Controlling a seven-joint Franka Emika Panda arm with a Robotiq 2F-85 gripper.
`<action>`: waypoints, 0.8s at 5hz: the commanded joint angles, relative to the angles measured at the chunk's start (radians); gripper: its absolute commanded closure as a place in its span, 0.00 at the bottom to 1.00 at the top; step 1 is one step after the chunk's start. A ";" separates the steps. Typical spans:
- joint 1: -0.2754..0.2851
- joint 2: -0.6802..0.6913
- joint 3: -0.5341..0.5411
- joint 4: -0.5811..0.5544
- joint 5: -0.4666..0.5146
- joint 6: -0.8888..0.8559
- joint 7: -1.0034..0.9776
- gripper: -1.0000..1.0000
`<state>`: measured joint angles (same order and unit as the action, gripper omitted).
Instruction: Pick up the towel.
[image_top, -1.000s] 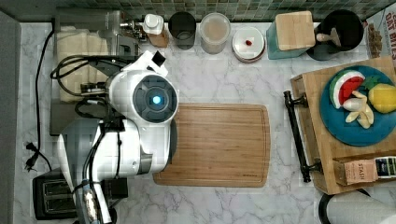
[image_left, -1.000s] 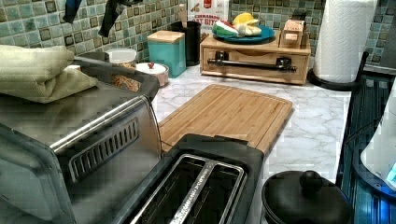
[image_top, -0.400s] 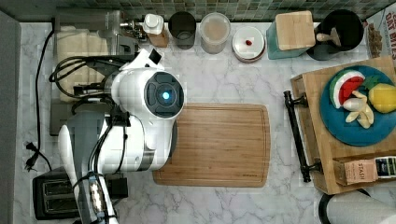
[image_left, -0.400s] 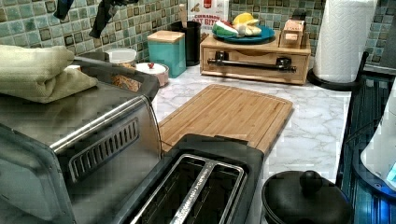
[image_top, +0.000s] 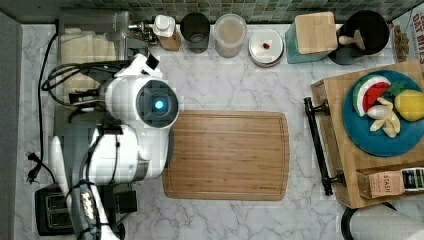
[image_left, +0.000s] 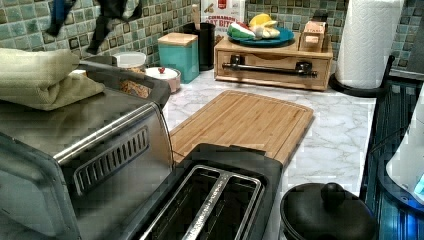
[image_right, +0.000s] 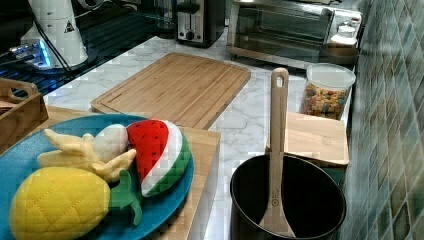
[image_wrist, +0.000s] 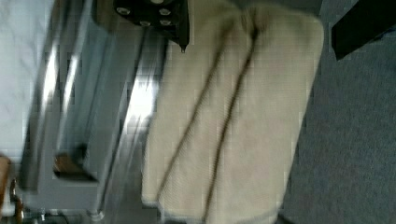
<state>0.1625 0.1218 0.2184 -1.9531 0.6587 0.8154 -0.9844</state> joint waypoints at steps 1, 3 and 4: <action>0.108 0.094 -0.008 0.188 -0.253 0.060 0.242 0.00; 0.124 0.168 -0.075 0.260 -0.392 0.004 0.428 0.00; 0.110 0.188 -0.095 0.295 -0.396 -0.063 0.472 1.00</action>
<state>0.3137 0.2742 0.1807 -1.7881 0.3247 0.7910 -0.6250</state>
